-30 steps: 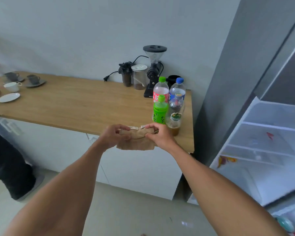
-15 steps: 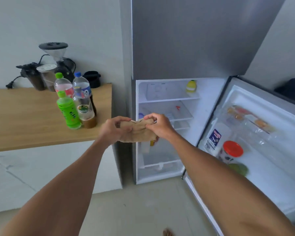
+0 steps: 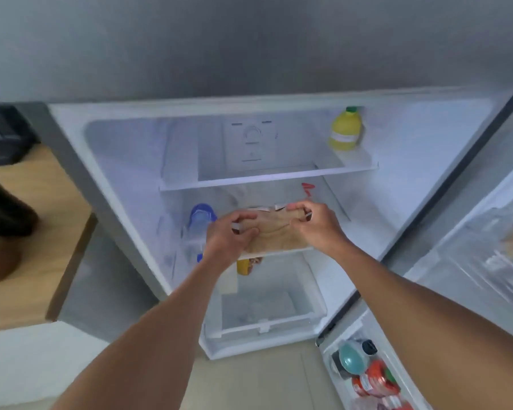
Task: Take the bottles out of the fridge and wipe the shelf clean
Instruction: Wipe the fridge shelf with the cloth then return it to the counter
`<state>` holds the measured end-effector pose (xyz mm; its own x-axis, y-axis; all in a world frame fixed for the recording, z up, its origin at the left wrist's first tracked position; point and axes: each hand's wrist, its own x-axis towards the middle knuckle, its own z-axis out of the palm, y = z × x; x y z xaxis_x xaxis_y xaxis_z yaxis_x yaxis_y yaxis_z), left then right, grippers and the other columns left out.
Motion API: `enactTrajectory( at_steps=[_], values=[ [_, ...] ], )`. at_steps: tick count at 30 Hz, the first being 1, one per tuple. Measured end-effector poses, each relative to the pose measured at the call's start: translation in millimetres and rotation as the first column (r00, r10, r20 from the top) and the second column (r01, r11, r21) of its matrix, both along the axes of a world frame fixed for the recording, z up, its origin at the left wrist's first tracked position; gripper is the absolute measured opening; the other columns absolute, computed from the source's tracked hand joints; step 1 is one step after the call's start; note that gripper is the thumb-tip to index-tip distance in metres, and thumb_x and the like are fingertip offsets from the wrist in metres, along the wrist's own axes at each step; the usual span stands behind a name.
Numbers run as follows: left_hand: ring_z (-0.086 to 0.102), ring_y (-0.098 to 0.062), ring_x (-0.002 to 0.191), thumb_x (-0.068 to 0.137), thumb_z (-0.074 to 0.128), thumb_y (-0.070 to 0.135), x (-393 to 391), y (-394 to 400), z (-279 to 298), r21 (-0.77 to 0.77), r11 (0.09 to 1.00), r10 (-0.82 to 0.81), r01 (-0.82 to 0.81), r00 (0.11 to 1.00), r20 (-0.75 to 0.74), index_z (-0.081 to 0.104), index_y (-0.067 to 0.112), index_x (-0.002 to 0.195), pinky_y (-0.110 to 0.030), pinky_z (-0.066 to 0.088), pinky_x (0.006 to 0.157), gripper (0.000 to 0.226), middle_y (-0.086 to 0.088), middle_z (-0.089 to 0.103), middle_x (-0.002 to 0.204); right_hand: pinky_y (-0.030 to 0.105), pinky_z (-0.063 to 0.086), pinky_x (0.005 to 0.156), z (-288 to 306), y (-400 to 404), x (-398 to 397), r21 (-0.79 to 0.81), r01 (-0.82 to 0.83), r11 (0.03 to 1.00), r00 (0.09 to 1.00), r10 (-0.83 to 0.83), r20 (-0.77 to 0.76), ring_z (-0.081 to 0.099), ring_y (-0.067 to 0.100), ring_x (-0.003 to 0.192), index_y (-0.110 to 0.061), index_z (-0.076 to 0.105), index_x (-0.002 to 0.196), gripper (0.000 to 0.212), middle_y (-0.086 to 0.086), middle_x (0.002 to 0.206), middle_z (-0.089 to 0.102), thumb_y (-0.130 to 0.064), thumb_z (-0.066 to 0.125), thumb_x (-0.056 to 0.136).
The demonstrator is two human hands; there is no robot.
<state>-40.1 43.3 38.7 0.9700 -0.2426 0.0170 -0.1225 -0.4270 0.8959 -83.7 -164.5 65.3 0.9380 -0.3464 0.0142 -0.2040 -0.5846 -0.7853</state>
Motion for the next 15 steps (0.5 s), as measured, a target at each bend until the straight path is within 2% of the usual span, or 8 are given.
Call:
enactTrajectory(
  at_steps=[3,5,7,9,10,11,13,15],
  values=[
    [0.068,-0.003,0.076,0.083,0.082,0.014,45.3,-36.9,-36.0,-0.007,1.0,-0.019,0.019,0.997,0.071,0.078,0.032,0.105,-0.017,0.056,0.077,0.028,0.02,0.073,0.094,-0.001,0.039,0.071,-35.8,-30.1,41.4,-0.027,0.035,0.999,0.998,-0.033,0.048,0.062,-0.002,0.081,-0.023,0.076,0.109,0.038,-0.01,0.107,0.068,0.0,0.063,0.081],
    [0.065,0.006,0.071,0.083,0.076,0.004,69.3,-58.9,-52.1,-0.009,1.0,0.013,-0.012,0.994,0.112,0.079,0.028,0.106,-0.006,0.05,0.071,0.034,0.015,0.075,0.097,0.013,0.045,0.095,-53.2,-44.2,67.2,-0.011,0.06,0.998,0.996,-0.059,0.071,0.065,0.01,0.108,-0.024,0.076,0.109,0.044,-0.009,0.127,0.064,0.004,0.059,0.08],
    [0.066,0.005,0.076,0.084,0.069,0.0,88.6,-74.6,-60.7,0.002,1.0,0.026,-0.027,0.989,0.147,0.079,0.026,0.108,-0.003,0.047,0.071,0.037,0.01,0.077,0.101,0.02,0.039,0.11,-66.9,-57.0,87.1,-0.041,0.065,0.997,0.997,-0.063,0.053,0.058,0.015,0.125,-0.024,0.075,0.112,0.048,-0.005,0.139,0.059,0.005,0.054,0.08],
    [0.069,-0.006,0.088,0.09,0.069,0.02,103.8,-77.5,-71.2,0.073,0.995,0.056,-0.068,0.987,0.148,0.072,0.035,0.117,-0.015,0.054,0.08,0.031,0.009,0.077,0.105,0.026,0.039,0.11,-82.8,-66.0,96.2,-0.245,0.045,0.968,0.998,-0.056,-0.036,0.053,0.027,0.129,-0.024,0.072,0.118,0.047,0.006,0.14,0.055,0.0,0.056,0.081],
    [0.068,-0.014,0.098,0.093,0.065,0.035,111.1,-73.3,-80.4,0.174,0.979,0.071,-0.105,0.979,0.191,0.068,0.038,0.124,-0.026,0.055,0.09,0.032,0.007,0.076,0.111,0.034,0.043,0.106,-88.8,-65.9,97.1,-0.406,0.055,0.912,0.995,-0.085,-0.058,0.051,0.034,0.125,-0.025,0.071,0.119,0.045,0.012,0.136,0.052,-0.004,0.059,0.081],
    [0.065,-0.022,0.11,0.096,0.055,0.045,117.7,-68.0,-91.2,0.307,0.941,0.061,-0.144,0.962,0.267,0.064,0.035,0.132,-0.037,0.052,0.099,0.039,0.002,0.074,0.12,0.04,0.046,0.1,-94.1,-63.3,98.1,-0.533,0.084,0.842,0.995,-0.101,-0.002,0.05,0.038,0.12,-0.026,0.072,0.118,0.043,0.014,0.131,0.051,-0.008,0.061,0.08],
    [0.054,-0.037,0.131,0.099,0.032,0.051,124.8,-60.1,-111.7,0.504,0.848,-0.036,-0.168,0.928,0.37,0.057,0.023,0.145,-0.053,0.04,0.113,0.06,-0.01,0.063,0.141,0.046,0.047,0.096,-98.0,-50.6,102.1,-0.615,0.047,0.787,0.993,0.031,0.114,0.051,0.039,0.119,-0.024,0.072,0.12,0.041,0.016,0.131,0.053,-0.018,0.063,0.081],
    [0.035,-0.041,0.149,0.099,0.015,0.051,128.5,-59.0,-119.7,0.65,0.751,-0.161,-0.111,0.925,0.344,0.045,0.022,0.155,-0.06,0.021,0.123,0.069,-0.011,0.044,0.161,0.053,0.038,0.109,-102.9,-35.4,113.5,-0.641,-0.179,0.746,0.977,0.212,-0.026,0.042,0.039,0.137,-0.022,0.056,0.143,0.052,0.018,0.15,0.044,-0.036,0.049,0.093]
  ],
)
